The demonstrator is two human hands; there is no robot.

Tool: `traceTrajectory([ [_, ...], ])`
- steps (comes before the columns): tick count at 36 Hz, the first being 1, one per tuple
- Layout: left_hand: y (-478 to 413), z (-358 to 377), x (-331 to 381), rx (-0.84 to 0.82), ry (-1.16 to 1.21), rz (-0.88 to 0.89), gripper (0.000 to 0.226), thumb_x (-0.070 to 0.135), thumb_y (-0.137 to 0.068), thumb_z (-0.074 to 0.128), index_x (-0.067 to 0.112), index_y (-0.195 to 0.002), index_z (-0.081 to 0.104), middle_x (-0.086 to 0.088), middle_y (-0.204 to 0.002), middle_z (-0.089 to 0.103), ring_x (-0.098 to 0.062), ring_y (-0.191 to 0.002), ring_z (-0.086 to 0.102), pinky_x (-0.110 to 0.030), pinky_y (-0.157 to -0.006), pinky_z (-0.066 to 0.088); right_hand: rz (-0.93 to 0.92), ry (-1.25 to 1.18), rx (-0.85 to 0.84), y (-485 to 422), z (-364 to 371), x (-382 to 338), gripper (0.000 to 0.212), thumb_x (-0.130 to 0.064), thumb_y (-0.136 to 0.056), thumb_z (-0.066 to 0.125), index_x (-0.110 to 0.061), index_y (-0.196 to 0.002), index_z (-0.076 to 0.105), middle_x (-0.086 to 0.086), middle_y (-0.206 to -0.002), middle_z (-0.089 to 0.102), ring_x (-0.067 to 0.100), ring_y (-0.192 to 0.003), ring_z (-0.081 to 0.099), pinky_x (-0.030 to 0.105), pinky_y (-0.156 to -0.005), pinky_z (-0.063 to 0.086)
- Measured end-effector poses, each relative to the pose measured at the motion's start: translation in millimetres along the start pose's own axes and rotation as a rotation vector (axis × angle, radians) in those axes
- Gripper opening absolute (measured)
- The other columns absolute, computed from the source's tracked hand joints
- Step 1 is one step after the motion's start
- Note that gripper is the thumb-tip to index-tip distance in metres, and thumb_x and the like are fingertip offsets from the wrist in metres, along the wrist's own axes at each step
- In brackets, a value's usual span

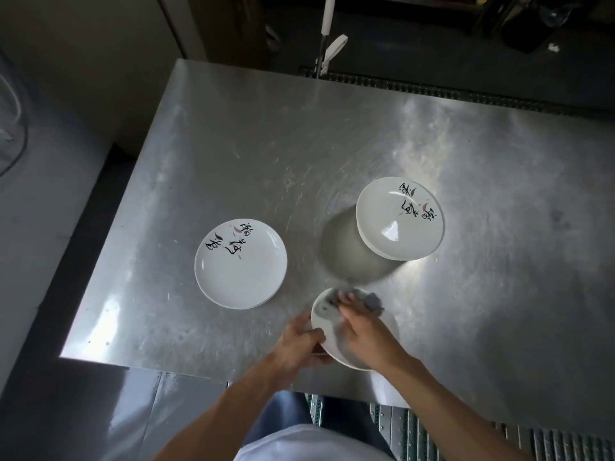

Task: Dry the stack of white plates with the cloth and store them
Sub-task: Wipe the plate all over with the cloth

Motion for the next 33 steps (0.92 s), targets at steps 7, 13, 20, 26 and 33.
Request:
traceTrajectory([
  [7, 7.6, 3.0, 7.0, -0.03, -0.023, 0.022, 0.056, -0.006, -0.085, 0.056, 0.024, -0.132, 0.061, -0.014, -0.109, 0.075, -0.023, -0.087, 0.074, -0.031, -0.066, 0.059, -0.182, 0.002, -0.054, 3.7, 8.4, -7.3, 0.053, -0.029, -0.1, 0.038, -0.013, -0.15, 0.044, -0.003, -0.159, 0.025, 0.012, -0.151, 0.018, 0.029, -0.125, 0.014],
  [13, 12.2, 4.8, 5.2, -0.025, -0.033, 0.022, 0.056, -0.012, -0.09, 0.05, 0.025, -0.131, 0.06, -0.011, -0.106, 0.074, -0.02, -0.088, 0.073, -0.035, -0.069, 0.061, -0.301, 0.087, -0.029, 6.7, 9.6, -14.5, 0.048, -0.015, -0.1, 0.05, -0.003, -0.147, 0.045, 0.01, -0.158, 0.036, 0.018, -0.15, 0.026, 0.031, -0.125, 0.017],
  [20, 10.2, 7.2, -6.5, 0.148, 0.19, 0.016, 0.055, -0.019, -0.088, 0.045, 0.015, -0.13, 0.057, -0.019, -0.11, 0.07, -0.035, -0.088, 0.07, -0.054, -0.079, 0.061, 0.112, 0.209, 0.072, -1.6, -9.4, 10.6, 0.055, -0.006, -0.102, 0.04, -0.02, -0.155, 0.035, 0.001, -0.167, 0.018, 0.017, -0.154, 0.014, 0.035, -0.124, 0.018],
  [26, 9.7, 11.6, -6.7, 0.189, 0.171, 0.02, 0.031, 0.015, -0.074, 0.065, 0.01, -0.102, 0.051, -0.012, -0.093, 0.068, -0.028, -0.079, 0.069, -0.049, -0.069, 0.062, 0.099, -0.052, 0.005, 10.4, 3.5, 9.4, 0.038, -0.017, -0.105, 0.04, -0.018, -0.143, 0.047, 0.005, -0.149, 0.045, 0.02, -0.137, 0.046, 0.035, -0.115, 0.036],
  [33, 7.6, 6.2, 16.4, -0.012, -0.052, -0.01, 0.03, 0.006, -0.091, 0.05, 0.009, -0.118, 0.064, -0.021, -0.101, 0.074, -0.036, -0.089, 0.072, -0.048, -0.08, 0.062, -0.047, -0.111, 0.014, 14.6, 4.4, -0.5, 0.048, -0.025, -0.105, 0.042, -0.02, -0.152, 0.04, -0.001, -0.157, 0.04, 0.002, -0.139, 0.038, 0.0, -0.108, 0.015],
])
Point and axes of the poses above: each hand's wrist, its own y-axis away from the middle knuckle, its own z-axis out of the palm, x = y × z, the point moved 2 cm from there along -y, towards the middle knuckle
